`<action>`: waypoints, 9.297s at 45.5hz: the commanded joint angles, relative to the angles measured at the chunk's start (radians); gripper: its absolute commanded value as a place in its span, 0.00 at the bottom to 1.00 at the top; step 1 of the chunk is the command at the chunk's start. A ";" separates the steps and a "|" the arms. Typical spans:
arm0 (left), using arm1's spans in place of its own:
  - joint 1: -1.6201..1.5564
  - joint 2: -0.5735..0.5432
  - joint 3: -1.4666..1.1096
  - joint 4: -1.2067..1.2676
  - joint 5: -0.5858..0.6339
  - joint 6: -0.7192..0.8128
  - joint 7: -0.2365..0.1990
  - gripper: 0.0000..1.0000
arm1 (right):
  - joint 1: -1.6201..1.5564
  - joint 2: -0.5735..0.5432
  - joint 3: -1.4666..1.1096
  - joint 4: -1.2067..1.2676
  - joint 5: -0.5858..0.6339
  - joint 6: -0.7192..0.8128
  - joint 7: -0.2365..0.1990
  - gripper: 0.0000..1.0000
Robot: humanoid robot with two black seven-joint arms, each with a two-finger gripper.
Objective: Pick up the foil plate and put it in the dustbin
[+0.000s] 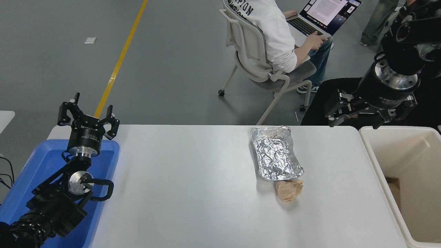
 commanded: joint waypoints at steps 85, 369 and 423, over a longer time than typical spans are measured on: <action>-0.001 0.000 0.000 -0.001 0.000 0.000 0.000 0.99 | -0.402 0.025 0.107 -0.081 -0.005 -0.430 0.000 1.00; 0.000 -0.001 0.000 0.001 0.000 0.000 0.000 0.99 | -1.234 -0.505 0.575 -0.925 -0.152 -0.449 0.069 0.00; 0.000 -0.001 0.000 -0.001 0.000 0.002 0.000 0.99 | -1.619 -0.268 0.682 -1.236 -0.117 -0.758 0.072 0.71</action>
